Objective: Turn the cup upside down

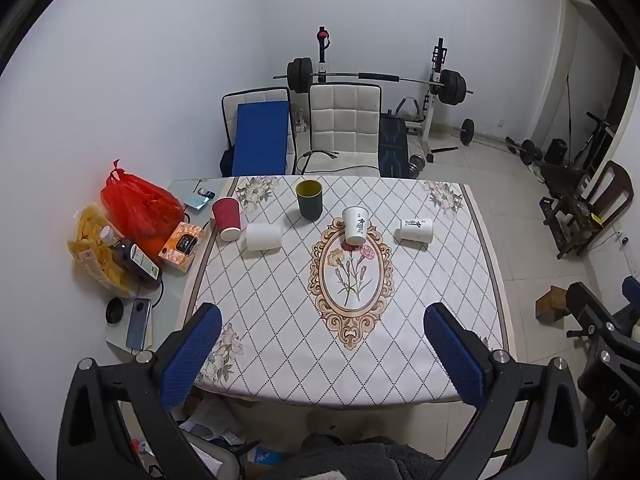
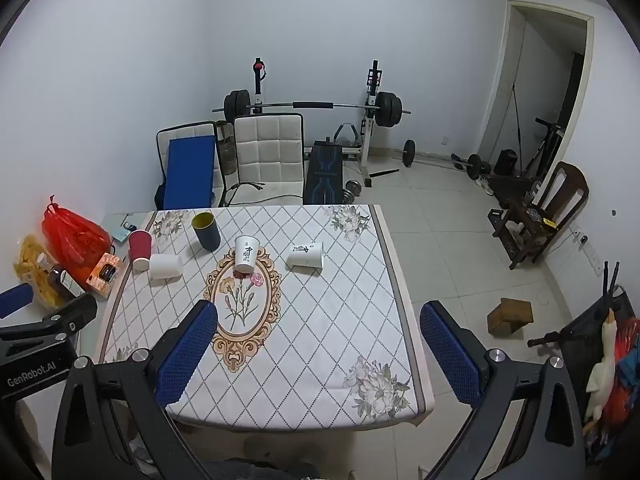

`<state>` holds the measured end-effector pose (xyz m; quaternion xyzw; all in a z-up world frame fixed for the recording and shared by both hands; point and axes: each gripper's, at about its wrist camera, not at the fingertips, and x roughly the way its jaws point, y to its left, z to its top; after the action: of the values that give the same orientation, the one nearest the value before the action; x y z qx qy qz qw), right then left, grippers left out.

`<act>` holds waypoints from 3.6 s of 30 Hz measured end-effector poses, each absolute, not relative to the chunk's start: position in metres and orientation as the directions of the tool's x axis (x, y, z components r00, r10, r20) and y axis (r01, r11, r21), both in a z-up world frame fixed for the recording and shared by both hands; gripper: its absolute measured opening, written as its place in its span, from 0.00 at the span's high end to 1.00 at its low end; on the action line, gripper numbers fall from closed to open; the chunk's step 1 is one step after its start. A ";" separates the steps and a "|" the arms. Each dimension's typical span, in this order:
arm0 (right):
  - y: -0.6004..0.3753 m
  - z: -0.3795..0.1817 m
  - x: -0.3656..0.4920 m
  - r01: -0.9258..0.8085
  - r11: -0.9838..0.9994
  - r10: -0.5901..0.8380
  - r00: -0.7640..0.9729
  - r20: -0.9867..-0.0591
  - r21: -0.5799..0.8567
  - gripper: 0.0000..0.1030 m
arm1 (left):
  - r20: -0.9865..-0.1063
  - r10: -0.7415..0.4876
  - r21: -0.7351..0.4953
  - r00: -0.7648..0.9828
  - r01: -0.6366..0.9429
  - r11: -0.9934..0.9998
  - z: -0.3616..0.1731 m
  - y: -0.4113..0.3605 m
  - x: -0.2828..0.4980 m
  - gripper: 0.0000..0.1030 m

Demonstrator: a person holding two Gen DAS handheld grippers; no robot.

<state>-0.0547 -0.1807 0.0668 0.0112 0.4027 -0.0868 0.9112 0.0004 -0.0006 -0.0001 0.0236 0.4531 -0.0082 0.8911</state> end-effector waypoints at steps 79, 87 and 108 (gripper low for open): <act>-0.186 0.070 -0.053 0.166 0.986 -0.116 0.668 -0.735 -0.005 0.00 | -0.789 -0.004 0.024 0.614 0.038 0.999 0.022 -0.010 0.000 0.00; -0.190 0.064 -0.049 0.165 0.986 -0.098 0.663 -0.742 0.017 0.00 | -0.795 -0.001 0.021 0.606 0.030 0.999 0.022 -0.003 0.005 0.00; -0.256 -0.059 0.031 0.208 0.977 -0.071 0.500 -0.863 0.040 0.00 | -0.844 0.123 0.174 0.523 0.049 0.984 -0.086 -0.073 0.086 0.00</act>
<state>0.0311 -0.2557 -0.0588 0.0694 0.4933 -0.0807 0.8633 0.0857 -0.0726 -0.0865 0.0880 0.4880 0.0212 0.8682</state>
